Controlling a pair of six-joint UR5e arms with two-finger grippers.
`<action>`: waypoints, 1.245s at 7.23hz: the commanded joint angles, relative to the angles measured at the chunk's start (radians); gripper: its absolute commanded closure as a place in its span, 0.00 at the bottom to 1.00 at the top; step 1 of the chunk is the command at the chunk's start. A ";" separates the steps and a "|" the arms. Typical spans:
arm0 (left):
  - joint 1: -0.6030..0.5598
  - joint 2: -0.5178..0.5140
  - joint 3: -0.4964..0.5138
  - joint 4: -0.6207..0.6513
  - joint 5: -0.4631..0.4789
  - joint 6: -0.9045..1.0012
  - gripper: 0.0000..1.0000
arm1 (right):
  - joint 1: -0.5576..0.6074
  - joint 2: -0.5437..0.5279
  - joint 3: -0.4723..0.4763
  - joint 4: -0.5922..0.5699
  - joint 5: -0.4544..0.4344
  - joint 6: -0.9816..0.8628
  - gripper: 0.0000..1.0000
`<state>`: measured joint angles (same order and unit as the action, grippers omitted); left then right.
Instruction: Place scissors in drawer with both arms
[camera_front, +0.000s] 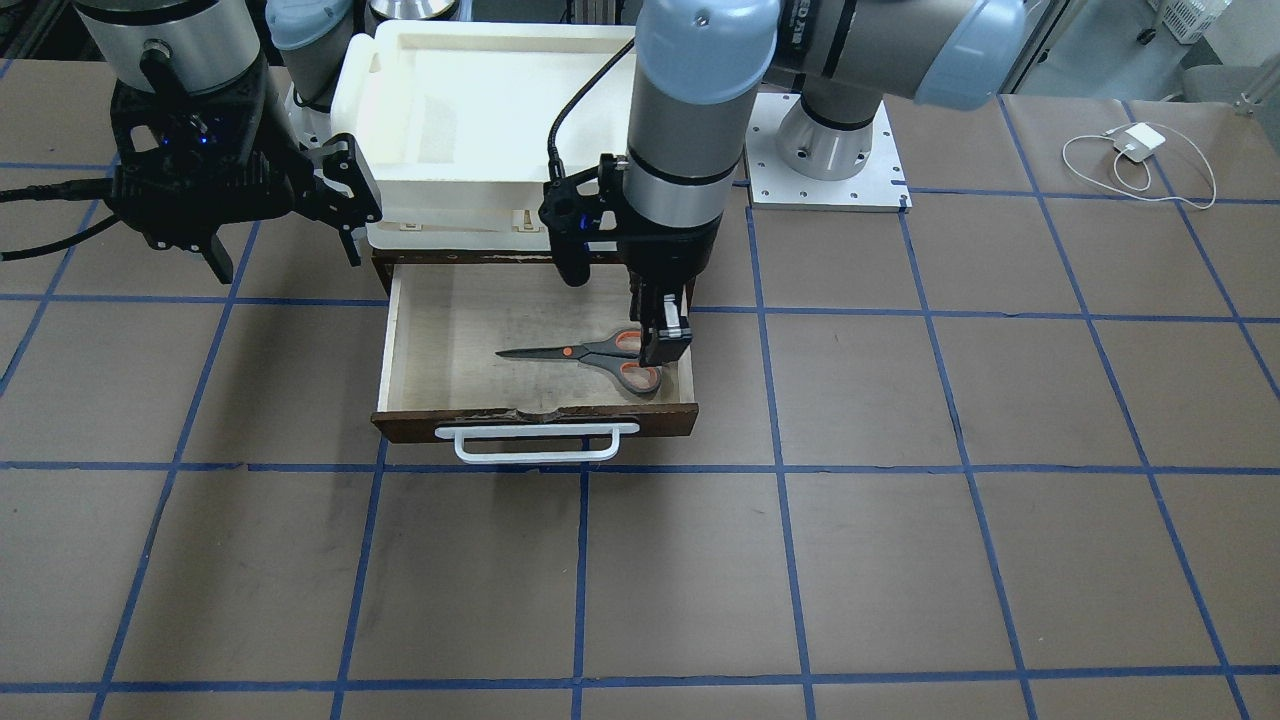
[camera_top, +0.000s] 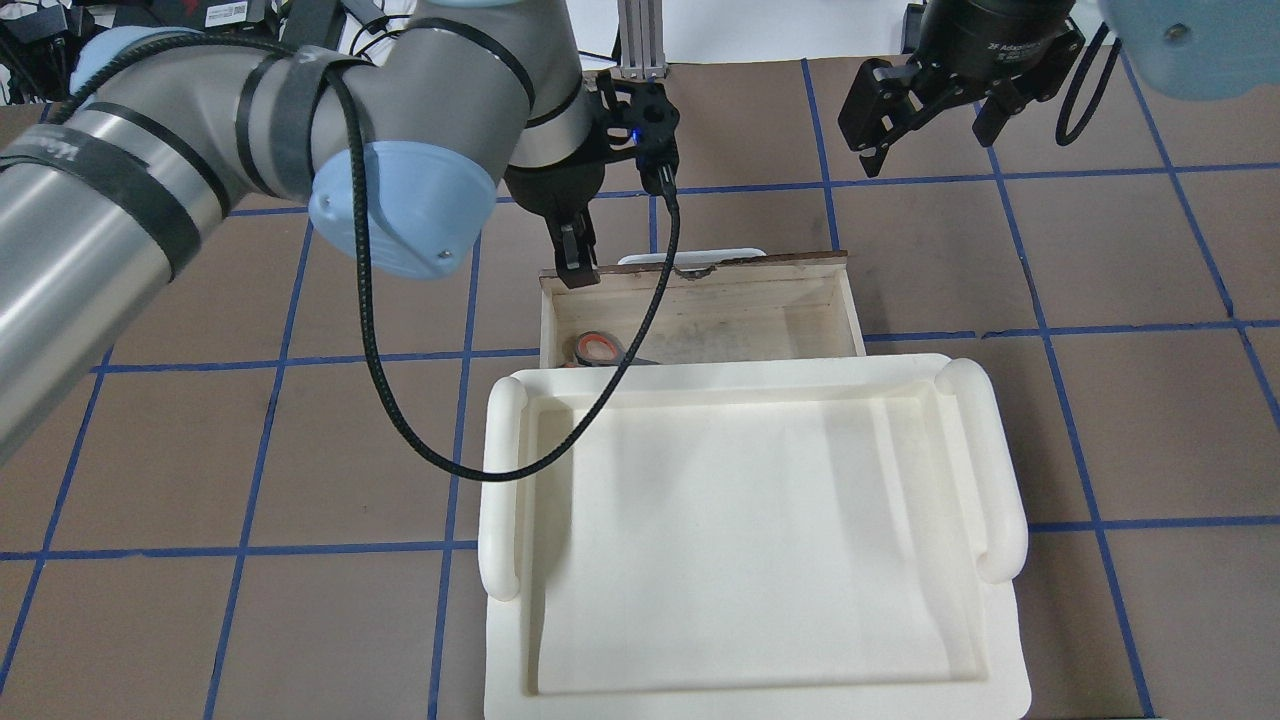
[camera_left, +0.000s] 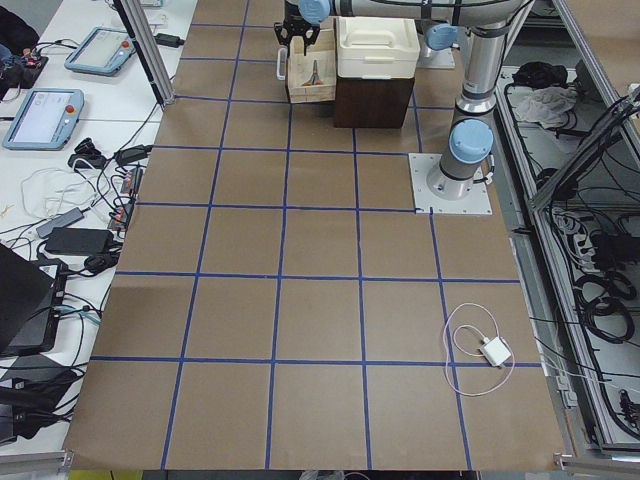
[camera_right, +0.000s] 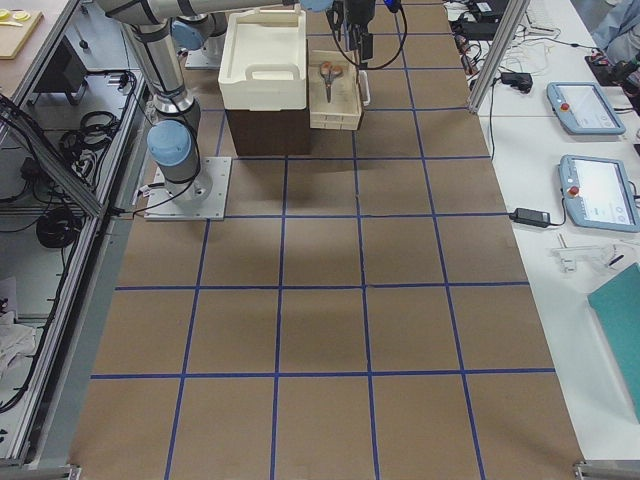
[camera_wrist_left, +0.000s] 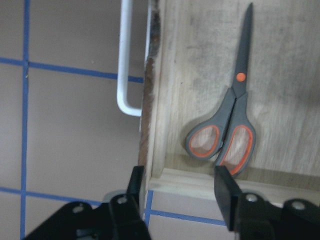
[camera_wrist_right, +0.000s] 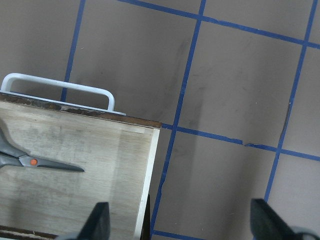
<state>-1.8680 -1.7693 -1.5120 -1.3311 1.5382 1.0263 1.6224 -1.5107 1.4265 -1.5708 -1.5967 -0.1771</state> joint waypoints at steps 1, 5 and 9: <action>0.048 0.040 0.022 0.033 0.011 -0.321 0.34 | 0.001 -0.002 0.000 0.009 0.000 0.011 0.00; 0.283 0.057 0.016 0.066 0.000 -0.697 0.00 | -0.006 -0.002 0.000 0.008 0.017 0.114 0.00; 0.392 0.071 -0.007 -0.046 0.016 -0.988 0.00 | -0.004 -0.002 0.002 0.002 0.018 0.117 0.00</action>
<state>-1.4932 -1.7028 -1.5151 -1.3404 1.5549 0.0804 1.6175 -1.5121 1.4278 -1.5687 -1.5796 -0.0605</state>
